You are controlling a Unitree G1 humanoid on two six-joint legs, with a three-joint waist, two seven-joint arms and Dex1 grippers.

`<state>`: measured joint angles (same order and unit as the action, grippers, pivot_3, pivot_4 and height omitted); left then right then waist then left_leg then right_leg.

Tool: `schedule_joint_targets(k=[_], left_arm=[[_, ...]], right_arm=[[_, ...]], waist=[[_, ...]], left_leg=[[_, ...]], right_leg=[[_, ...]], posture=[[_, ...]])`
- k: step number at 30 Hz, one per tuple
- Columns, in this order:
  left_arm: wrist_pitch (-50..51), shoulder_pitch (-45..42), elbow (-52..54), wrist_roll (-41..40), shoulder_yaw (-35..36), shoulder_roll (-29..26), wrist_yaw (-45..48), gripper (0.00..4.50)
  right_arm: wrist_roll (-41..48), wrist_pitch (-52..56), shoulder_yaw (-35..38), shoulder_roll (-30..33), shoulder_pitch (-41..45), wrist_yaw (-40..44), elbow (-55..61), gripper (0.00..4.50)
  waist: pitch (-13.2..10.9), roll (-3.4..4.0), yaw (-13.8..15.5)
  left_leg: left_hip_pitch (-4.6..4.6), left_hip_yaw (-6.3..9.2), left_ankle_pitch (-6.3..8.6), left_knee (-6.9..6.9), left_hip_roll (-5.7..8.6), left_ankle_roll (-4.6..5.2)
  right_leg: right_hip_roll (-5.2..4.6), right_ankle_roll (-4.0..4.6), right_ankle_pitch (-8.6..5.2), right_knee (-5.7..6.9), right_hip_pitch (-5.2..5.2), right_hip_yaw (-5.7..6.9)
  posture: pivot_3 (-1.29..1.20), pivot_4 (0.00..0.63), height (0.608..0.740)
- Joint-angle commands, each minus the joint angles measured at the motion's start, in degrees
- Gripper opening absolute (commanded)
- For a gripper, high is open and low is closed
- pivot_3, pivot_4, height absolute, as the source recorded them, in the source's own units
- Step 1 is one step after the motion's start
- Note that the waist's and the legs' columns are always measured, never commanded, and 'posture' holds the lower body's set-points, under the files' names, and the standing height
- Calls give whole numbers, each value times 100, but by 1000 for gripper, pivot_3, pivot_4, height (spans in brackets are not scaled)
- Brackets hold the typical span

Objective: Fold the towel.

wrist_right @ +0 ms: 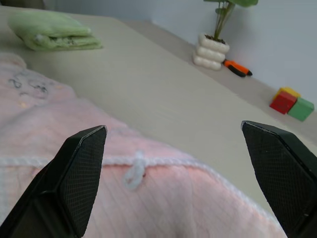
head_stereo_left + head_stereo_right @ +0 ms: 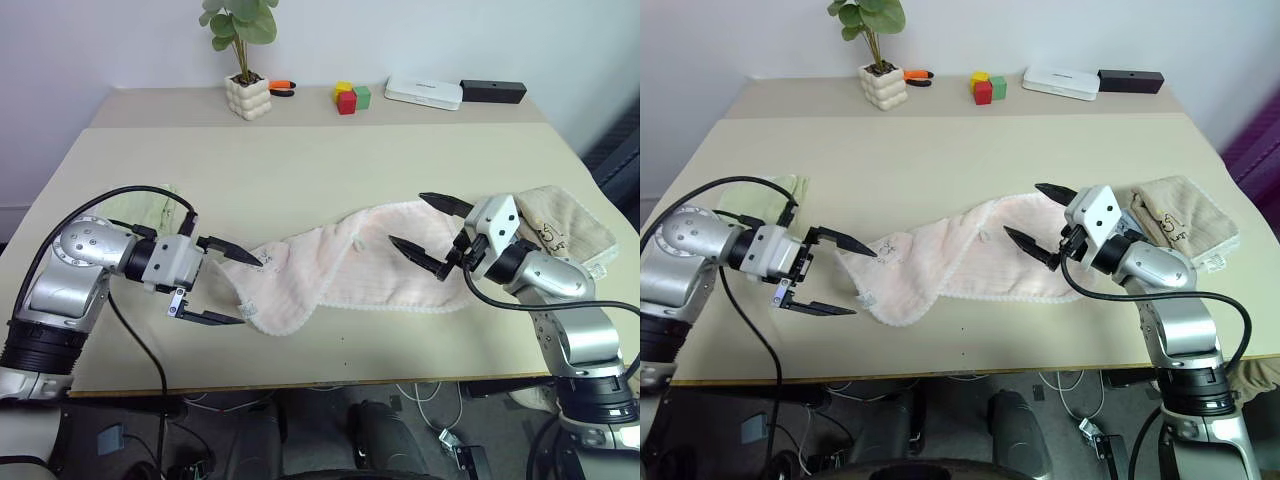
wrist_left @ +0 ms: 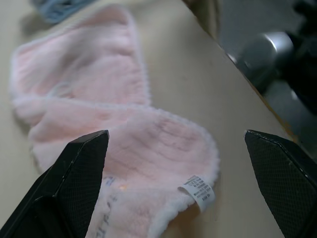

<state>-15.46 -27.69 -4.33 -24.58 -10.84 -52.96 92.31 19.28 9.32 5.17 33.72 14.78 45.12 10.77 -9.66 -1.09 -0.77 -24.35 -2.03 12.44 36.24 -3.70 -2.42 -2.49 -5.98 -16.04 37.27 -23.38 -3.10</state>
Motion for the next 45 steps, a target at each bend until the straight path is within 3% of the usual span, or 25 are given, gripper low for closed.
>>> schedule_joint_targets(k=[1,8,15,19,25,26,30,36,45], left_arm=[[-887,-136,-123,269,-593,-133,19,4500],[-1836,-633,-942,1085,-1544,374,19,4500],[-2203,-1064,-1846,1998,-1635,1057,-134,4500],[-2347,-1110,-2078,2245,-1708,1185,-138,3321],[-2114,-1134,-1884,2094,-1605,1334,-121,410],[-2068,-1120,-1856,2080,-1593,1319,-97,85],[-1619,-1005,-1544,1525,-1320,1350,-113,85],[-260,-825,-991,272,-219,1234,-420,85],[92,-501,-1006,0,755,916,-563,85]], right_arm=[[-1,-135,38,-76,68,-120,240,4435],[-105,-147,177,-2,-179,-268,393,4435],[-94,-52,265,0,-431,-459,717,4435],[-59,-15,346,43,-492,-509,793,4500],[-55,0,369,27,-545,-552,826,4500],[-60,-9,366,25,-551,-556,819,4500],[-160,-78,314,-4,-419,-625,647,4500],[-385,-152,268,-62,76,-864,100,4500],[-940,530,13,-118,1252,-1362,-1510,4500]], waist=[[0,0,5],[0,0,56],[1,2,34],[9,14,39],[12,20,124],[12,20,133],[12,20,133],[10,19,112],[7,21,36]], left_leg=[[0,0,0,0,0,0],[-5,0,0,15,2,0],[-7,1,0,22,2,1],[0,3,0,24,2,1],[-2,4,0,42,2,2],[-4,5,0,46,2,2],[-6,5,2,51,2,4],[-9,8,2,54,0,5],[-10,8,6,54,-1,11]], right_leg=[[1,-1,1,0,0,0],[-1,4,-2,0,3,0],[2,-1,1,1,4,-1],[2,-6,3,2,13,-1],[1,5,-3,2,22,-1],[1,5,-3,2,21,-1],[1,5,-3,2,21,-1],[3,4,-2,7,18,0],[4,1,-2,8,16,3]], posture=[[0,150,740],[0,150,740],[0,150,740],[0,150,740],[0,150,740],[0,150,740],[0,150,740],[0,150,740],[0,150,740]])
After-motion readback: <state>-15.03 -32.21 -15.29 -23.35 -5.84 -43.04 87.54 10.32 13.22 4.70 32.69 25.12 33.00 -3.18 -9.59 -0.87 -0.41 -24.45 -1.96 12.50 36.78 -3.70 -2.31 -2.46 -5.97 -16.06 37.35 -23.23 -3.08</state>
